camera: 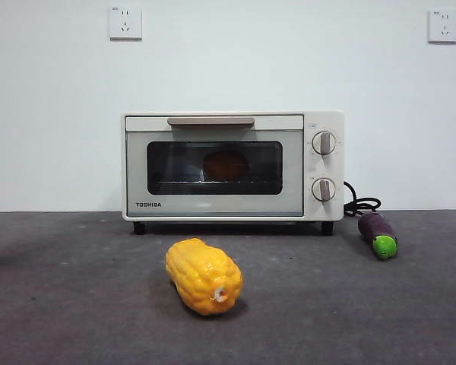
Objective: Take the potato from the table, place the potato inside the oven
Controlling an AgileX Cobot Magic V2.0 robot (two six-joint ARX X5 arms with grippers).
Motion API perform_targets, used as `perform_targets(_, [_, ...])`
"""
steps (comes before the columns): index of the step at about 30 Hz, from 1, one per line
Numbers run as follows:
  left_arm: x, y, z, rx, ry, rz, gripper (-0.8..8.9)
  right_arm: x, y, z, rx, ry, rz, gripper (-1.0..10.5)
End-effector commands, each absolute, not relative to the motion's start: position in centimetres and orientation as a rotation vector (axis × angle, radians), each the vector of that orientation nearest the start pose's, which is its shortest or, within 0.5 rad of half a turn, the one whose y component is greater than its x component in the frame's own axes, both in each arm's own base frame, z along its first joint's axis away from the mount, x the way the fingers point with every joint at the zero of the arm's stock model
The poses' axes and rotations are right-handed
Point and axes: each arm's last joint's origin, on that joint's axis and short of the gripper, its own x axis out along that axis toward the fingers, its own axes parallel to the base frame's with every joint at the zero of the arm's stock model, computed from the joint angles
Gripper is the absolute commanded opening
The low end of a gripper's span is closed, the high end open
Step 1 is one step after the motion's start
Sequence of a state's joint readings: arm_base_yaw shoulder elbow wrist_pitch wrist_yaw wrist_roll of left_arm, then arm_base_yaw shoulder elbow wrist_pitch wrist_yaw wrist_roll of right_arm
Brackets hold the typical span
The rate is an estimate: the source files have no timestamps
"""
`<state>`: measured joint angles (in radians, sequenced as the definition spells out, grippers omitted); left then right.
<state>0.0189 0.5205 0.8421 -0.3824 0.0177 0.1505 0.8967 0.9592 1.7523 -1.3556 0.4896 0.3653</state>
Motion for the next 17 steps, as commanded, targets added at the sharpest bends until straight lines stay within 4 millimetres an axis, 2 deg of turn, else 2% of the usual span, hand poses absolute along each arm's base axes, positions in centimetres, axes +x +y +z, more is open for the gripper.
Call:
perform_targets(1, [10.4, 0.1, 31.5, 0.164, 0.07, -0.012, -0.04, 5.8, 5.1, 48.5, -0.032, 0.513, 0.307, 0.0])
perform_targets(3, [10.1, 0.1, 28.4, 0.154, 0.073, -0.017, -0.04, 5.8, 5.1, 48.5, -0.032, 0.513, 0.306, 0.0])
perform_targets(9, [9.7, 0.1, 21.2, 0.144, 0.112, -0.022, -0.04, 5.8, 5.1, 48.4, -0.034, 0.515, 0.307, 0.0])
perform_targets(12, [9.7, 0.1, 18.6, 0.089, 0.139, -0.02, -0.04, 5.9, 5.2, 48.4, -0.035, 0.517, 0.306, 0.0])
perform_targets(17, [9.6, 0.1, 15.8, 0.026, 0.148, -0.016, -0.04, 5.9, 5.3, 48.4, -0.037, 0.518, 0.306, 0.0])
